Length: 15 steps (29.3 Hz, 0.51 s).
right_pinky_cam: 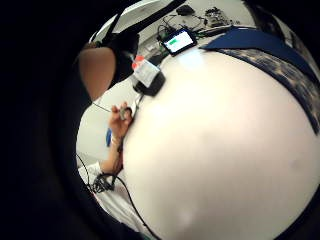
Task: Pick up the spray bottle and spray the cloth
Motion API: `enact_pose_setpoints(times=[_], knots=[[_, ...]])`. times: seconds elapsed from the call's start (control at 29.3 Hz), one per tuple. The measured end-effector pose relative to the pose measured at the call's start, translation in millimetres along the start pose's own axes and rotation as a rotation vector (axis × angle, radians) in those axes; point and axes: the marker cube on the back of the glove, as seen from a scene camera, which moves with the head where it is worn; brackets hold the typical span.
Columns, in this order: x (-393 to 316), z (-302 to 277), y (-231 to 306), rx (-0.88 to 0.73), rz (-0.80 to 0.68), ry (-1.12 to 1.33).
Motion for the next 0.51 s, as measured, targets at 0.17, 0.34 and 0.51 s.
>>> enact_pose_setpoints(times=[0.17, 0.34, 0.51], knots=[[5.2, -19.3, 21.6, 0.016, 0.001, 0.106], [18.2, -34.8, 33.0, 0.003, -0.003, 0.256], [21.9, -42.2, 36.2, 0.000, 0.012, 0.336]])
